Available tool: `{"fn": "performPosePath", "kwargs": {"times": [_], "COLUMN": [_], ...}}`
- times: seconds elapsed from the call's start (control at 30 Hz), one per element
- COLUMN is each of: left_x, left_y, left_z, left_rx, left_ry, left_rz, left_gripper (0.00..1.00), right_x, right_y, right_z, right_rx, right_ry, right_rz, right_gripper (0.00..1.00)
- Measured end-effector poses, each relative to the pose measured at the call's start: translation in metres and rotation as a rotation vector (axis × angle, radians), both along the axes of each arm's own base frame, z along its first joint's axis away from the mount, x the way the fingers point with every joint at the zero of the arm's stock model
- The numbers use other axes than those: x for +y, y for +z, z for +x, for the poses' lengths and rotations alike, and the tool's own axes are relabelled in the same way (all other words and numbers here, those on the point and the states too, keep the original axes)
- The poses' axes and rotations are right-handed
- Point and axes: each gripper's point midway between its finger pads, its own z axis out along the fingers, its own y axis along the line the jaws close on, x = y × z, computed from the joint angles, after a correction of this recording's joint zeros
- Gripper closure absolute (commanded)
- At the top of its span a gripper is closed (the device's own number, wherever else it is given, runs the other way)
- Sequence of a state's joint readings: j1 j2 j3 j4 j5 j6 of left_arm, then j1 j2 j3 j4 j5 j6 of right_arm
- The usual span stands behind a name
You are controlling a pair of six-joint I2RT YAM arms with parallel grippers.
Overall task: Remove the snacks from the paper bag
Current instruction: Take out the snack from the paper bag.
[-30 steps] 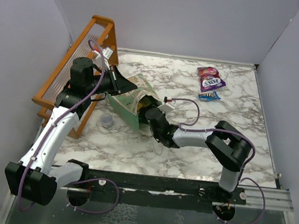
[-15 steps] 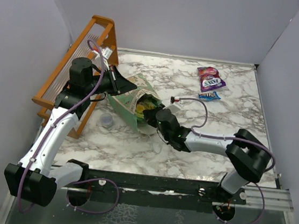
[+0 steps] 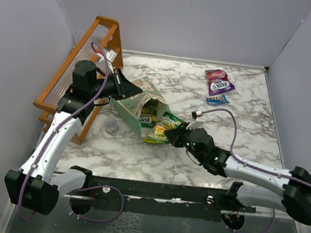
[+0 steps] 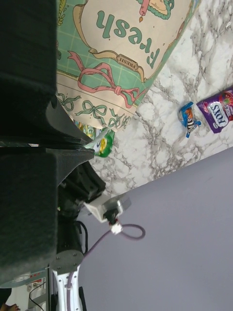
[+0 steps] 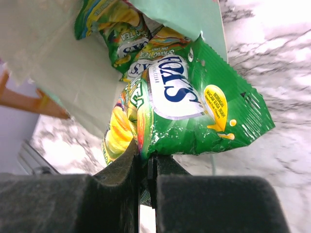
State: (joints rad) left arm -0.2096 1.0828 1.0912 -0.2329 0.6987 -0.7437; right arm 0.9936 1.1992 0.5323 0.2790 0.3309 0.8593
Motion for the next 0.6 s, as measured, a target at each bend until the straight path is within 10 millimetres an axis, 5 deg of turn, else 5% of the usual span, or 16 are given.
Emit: {"fn": "performPosePath", "kwargs": {"times": [0.37, 0.6], "left_x": [0.000, 0.000], "left_y": [-0.018, -0.018], "left_z": [-0.001, -0.001], "left_rx": [0.038, 0.037], "left_ry": [0.000, 0.000], "left_rz": [0.013, 0.012], "left_gripper": [1.00, 1.00], "right_x": [-0.074, -0.110], "right_y": [0.091, 0.135], "right_z": [-0.026, -0.011], "right_rx": [-0.408, -0.542], "right_ry": [0.063, -0.115], "right_rz": [-0.143, -0.178], "right_gripper": [0.99, 0.99]}}
